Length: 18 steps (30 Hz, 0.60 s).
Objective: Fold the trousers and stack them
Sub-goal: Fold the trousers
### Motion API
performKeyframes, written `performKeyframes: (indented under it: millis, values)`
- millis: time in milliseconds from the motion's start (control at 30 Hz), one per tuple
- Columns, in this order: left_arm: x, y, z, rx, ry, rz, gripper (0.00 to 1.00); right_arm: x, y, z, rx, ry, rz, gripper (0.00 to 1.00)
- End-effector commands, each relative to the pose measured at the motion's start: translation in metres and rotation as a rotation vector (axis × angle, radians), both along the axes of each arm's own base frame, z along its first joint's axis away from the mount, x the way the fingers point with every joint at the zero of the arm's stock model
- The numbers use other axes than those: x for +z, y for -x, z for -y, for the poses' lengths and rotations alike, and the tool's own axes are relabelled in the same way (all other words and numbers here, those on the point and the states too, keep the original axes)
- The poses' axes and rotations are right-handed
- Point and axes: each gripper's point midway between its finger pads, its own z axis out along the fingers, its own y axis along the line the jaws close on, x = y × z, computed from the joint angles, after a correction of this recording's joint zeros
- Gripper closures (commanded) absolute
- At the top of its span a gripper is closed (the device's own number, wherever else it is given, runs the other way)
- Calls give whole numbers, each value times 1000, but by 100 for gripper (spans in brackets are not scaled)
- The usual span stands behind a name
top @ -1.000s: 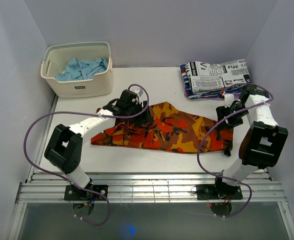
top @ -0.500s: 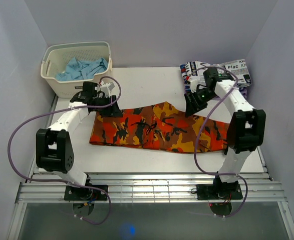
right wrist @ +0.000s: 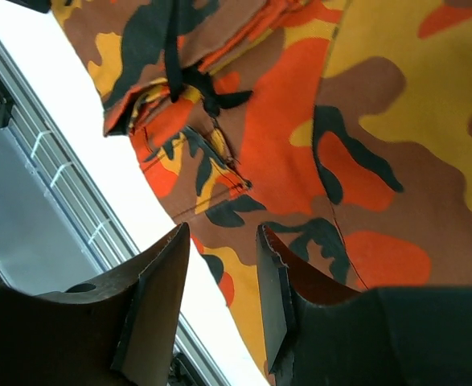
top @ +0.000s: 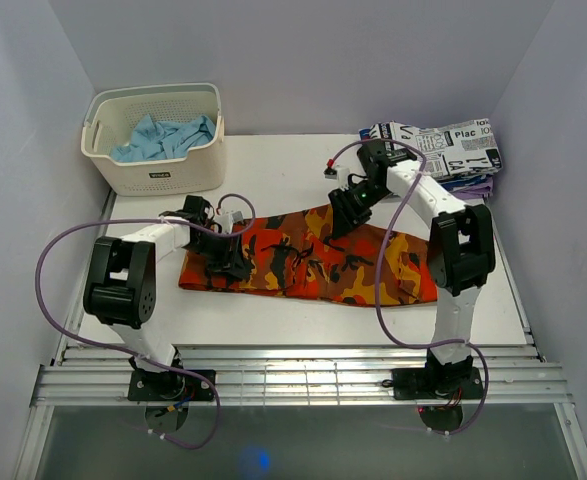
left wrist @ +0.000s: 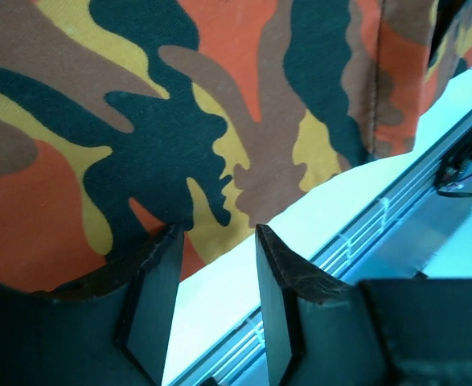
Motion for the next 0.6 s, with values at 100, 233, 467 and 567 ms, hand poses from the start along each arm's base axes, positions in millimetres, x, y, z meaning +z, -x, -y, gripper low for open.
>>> performKeyframes:
  millis: [100,233,467,567]
  values:
    - [36,-17,5,-31,92,145,40,27,5,-31,42,-82,60,55]
    - [63,-25,3,15,99,242,30,23,10,-52,46,-86,45,48]
    - [77,-32,-9,64,71,271,26,-6,-4,-80,-24,60,93,34]
    - [82,-36,-13,78,60,290,26,-22,-15,-81,-63,109,92,31]
